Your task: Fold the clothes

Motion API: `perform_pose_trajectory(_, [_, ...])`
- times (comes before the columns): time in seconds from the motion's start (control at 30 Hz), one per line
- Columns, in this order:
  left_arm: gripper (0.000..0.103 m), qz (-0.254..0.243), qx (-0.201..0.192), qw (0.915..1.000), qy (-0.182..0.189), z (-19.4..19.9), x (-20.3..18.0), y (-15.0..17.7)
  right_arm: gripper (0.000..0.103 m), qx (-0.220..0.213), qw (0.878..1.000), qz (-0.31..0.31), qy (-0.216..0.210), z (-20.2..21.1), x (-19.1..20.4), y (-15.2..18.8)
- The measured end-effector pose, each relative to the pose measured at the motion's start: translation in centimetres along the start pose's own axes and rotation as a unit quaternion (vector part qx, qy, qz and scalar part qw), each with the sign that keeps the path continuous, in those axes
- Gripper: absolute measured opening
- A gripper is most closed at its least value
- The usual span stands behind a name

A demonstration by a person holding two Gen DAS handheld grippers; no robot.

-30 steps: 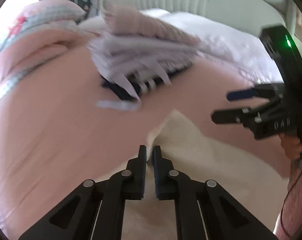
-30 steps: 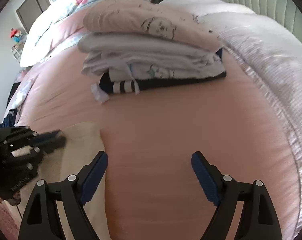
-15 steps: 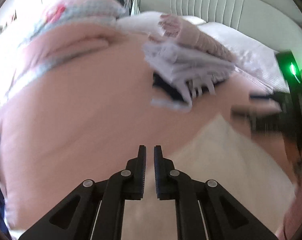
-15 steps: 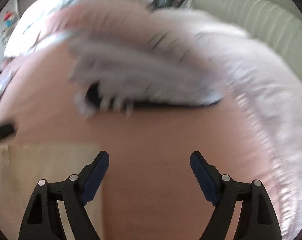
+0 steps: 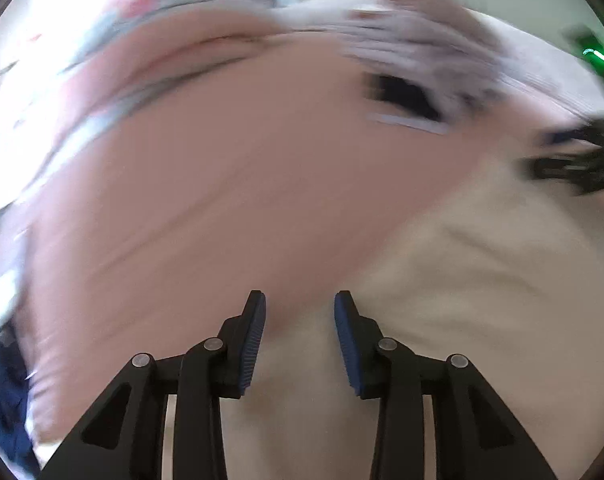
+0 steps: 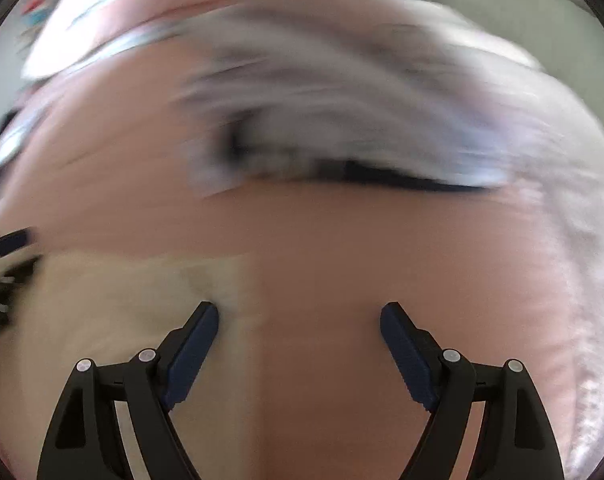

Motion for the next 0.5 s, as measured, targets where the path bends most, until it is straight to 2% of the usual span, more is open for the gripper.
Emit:
perform_pose_trajectory(0.03, [0.031,0.02,-0.005,0.9998,0.006,0.7,0.1,-0.3,0.083,-0.007,1.0,-0.026,0.002,0.8,-1.8,-0.1])
perform_pose_trajectory(0.13, [0.032,0.082,-0.035,0.992,0.089,4.2,-0.8,-1.3,0.083,-0.032,0.995,-0.09,-0.01,3.6,-6.1,0.0])
perform_pose_trajectory(0.23, [0.037,0.065,-0.031,0.9776,0.198,8.2,-6.4,-0.5,0.083,-0.053,0.995,-0.084,-0.032,7.2,-5.9,2.5])
perform_pose_trajectory(0.33, [0.054,0.048,-0.015,0.9604,0.274,11.3,-12.5,0.9,0.083,-0.048,0.996,-0.072,-0.037,9.9,-4.6,5.6])
perform_pose_trajectory(0.37, [0.054,0.042,-0.01,0.9571,0.287,12.2,-14.4,1.5,0.083,-0.043,0.996,-0.064,-0.038,11.1,-3.3,6.7])
perform_pose_trajectory(0.4, [0.054,0.036,-0.007,0.9573,0.287,12.8,-15.8,2.1,0.083,-0.037,0.997,-0.055,-0.038,12.3,-1.8,7.9])
perform_pose_trajectory(0.47, [0.055,0.031,-0.002,0.9641,0.264,13.4,-17.7,3.2,0.083,-0.023,0.999,-0.033,-0.01,14.8,-0.6,10.0])
perform_pose_trajectory(0.5, [0.057,0.029,0.002,0.967,0.253,13.6,-18.4,3.7,0.083,-0.009,0.999,-0.035,-0.002,14.3,-0.5,10.8])
Point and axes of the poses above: each gripper's, at about its wrist camera, not at the fingertips, and z roughly against the way its jaws point, x to its left, y to its underside, the point moved 1 cm from there along -z, roughly the way its jaws point, and after that the axes turned 14 degrees about -x, right-handed, at the moved point
